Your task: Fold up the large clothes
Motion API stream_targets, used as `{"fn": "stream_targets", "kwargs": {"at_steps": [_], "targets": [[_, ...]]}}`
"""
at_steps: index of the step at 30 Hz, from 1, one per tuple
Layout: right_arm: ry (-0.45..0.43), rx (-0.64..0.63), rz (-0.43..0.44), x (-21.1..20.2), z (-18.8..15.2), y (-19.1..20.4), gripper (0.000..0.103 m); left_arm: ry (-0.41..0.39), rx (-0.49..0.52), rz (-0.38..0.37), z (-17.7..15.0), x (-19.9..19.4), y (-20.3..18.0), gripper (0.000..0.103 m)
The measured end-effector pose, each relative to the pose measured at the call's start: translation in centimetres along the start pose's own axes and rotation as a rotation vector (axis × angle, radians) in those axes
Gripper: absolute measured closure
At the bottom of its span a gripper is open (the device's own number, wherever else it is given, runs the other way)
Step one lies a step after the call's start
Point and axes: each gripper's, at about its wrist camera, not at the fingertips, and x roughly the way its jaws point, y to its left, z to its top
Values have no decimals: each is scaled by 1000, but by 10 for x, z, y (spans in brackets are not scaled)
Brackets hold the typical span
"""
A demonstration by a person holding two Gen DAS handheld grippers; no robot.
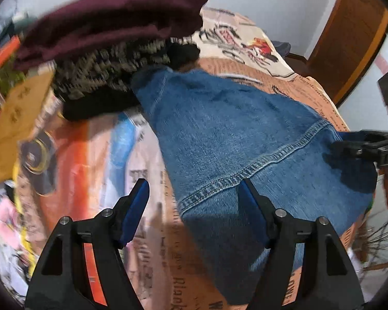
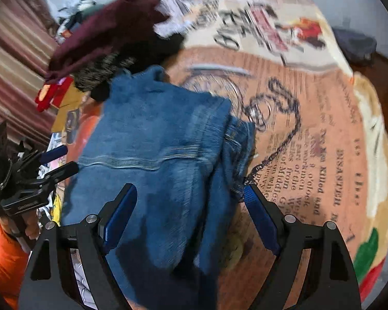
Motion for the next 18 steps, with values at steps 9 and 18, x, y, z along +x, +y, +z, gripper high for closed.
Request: {"fn": "stream_targets", "kwargs": {"at_steps": [9,18], "targets": [[134,130,187,37,22,-43,17,141,-200,-247,13,49,33,24],[154,105,241,67,45,-42,0,243,-328,-426,22,92,47,18]]}}
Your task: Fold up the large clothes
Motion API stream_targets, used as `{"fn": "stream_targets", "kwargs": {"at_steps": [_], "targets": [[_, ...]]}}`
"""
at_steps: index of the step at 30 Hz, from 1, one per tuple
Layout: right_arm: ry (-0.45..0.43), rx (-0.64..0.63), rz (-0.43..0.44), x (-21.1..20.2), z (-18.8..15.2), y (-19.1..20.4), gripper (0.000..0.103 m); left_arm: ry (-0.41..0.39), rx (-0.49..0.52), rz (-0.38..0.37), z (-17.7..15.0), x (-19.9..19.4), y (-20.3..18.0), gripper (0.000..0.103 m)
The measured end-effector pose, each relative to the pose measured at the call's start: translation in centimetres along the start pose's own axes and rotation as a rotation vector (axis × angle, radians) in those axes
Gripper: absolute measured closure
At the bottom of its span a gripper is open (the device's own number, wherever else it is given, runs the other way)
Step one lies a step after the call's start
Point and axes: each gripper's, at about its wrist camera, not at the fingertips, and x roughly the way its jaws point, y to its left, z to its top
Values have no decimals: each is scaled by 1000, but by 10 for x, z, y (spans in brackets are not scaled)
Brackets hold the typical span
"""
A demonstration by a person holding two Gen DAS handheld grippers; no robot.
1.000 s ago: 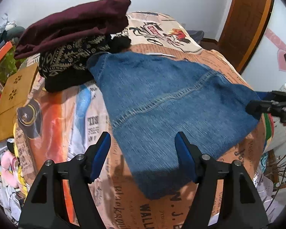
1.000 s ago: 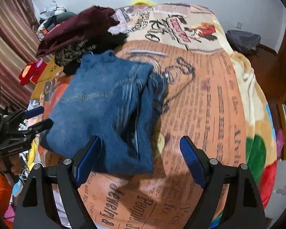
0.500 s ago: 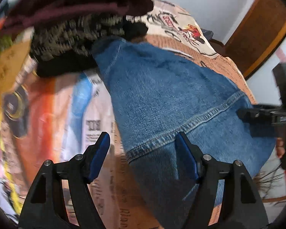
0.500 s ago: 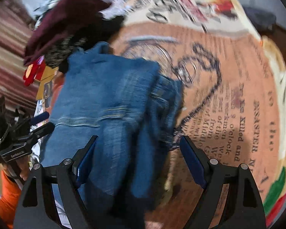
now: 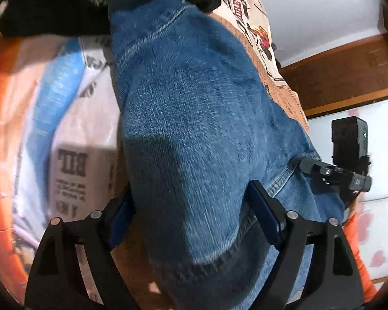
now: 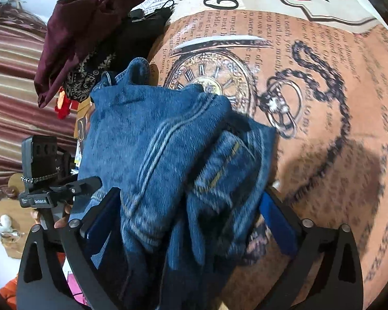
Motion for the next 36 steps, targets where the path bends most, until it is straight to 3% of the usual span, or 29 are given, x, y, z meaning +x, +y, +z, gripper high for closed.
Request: {"fn": "stream_targets", "kwargs": {"at_steps": [3,6,10,14,22,28,36], "targets": [[0,-10,-38,9,4,3,0,9,-14,-43,-1,6,1,19],[-3,-15,-55,12,4,7,10,10,-9,-47,-2,9,-3,19],[0,8,-5,7,-3,10,46,8,-18,-82,-4,7,-3,25],[-38,0,-17,-6,-14,20,61,-24,0,-82,-14,-8,-7,43],[-133,-94,-48,-49,-42,78,67,-112,119,-79,-49,-69,-47,57],[-243,-178,-29,-88,-52,129,68,-265,235,-36,-75,-145,-81,60],[-415,-310,48,-127,-18,207,68,-494,306,-16,-54,-257,-102,60]]}}
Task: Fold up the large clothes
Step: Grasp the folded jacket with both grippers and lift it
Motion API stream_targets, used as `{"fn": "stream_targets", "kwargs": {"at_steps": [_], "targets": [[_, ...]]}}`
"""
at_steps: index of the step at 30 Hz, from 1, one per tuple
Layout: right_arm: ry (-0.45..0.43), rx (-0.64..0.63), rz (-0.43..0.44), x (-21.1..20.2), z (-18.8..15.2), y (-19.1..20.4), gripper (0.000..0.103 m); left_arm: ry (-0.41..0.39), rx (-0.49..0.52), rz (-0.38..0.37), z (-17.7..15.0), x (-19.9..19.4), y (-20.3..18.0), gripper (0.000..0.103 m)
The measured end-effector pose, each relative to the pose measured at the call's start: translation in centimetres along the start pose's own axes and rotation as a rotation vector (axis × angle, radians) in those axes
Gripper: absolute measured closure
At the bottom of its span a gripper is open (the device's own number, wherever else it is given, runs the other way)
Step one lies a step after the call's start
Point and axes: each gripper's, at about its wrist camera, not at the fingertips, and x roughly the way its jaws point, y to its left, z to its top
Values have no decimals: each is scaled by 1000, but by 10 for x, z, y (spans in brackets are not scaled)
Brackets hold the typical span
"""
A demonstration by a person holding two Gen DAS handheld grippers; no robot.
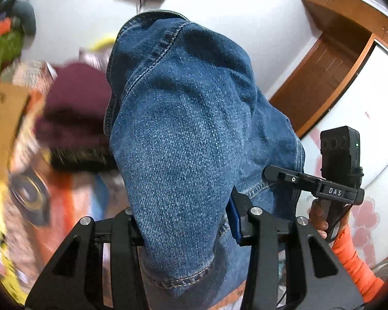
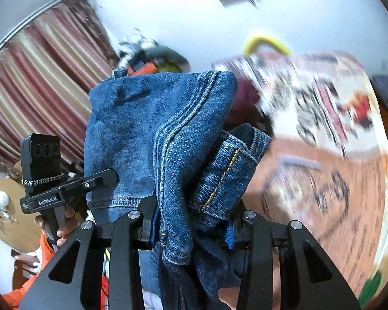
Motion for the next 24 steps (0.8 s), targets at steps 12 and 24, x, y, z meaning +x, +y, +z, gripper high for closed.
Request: {"fn": "stream_targets", "kwargs": {"at_steps": [12,24], "targets": [[-117,-36,43,63,120,29,68,-109,-14,73,131,-12,64,60],[67,192,-62,213,160,-62,67,133,-198,206,159,147,220,51]]}}
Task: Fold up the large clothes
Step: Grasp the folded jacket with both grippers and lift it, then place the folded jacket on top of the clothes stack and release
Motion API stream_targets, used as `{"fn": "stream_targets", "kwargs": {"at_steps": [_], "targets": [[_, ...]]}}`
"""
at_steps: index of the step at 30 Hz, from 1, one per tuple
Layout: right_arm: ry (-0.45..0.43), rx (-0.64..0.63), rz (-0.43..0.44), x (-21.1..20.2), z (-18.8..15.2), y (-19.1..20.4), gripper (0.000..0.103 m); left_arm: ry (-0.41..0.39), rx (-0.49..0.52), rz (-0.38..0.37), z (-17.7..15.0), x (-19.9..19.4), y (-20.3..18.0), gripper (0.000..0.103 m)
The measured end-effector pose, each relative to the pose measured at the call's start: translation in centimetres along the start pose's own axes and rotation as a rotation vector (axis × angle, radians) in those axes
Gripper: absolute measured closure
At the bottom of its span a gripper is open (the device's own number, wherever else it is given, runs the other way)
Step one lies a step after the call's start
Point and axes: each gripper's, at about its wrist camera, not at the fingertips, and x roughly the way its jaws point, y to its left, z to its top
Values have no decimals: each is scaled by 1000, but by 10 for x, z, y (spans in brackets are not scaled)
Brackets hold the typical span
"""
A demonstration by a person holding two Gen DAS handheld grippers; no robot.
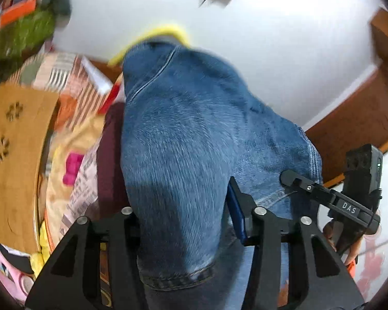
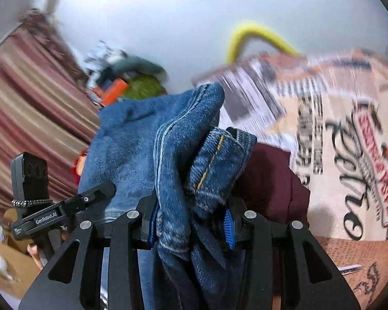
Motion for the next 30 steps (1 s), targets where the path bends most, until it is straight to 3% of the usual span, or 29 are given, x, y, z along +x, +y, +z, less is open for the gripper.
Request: {"fn": "stream_targets", "kwargs": {"at_steps": [2,5,9,15,22,30], "targets": [[45,35,-18,18,1,-19,63,27,7,2,0,13,9,48],[50,8,-20,16,2,-27,54,-1,47,-12,-5,7,9,38],[54,-40,-75,0,-4,-21,52,-23,114,68,-11,-5,-5,35],[-14,-139,-187,-38,-21,7,52,-57,172,187,-32,-47,-34,36],[-143,-212,-167,-115,-48,52,52,-172,200,194,-66,-124,-75,36],[-429,-359,-111,-230,-110,122,52,-439,291,138,-138,-252,-153,35]]}}
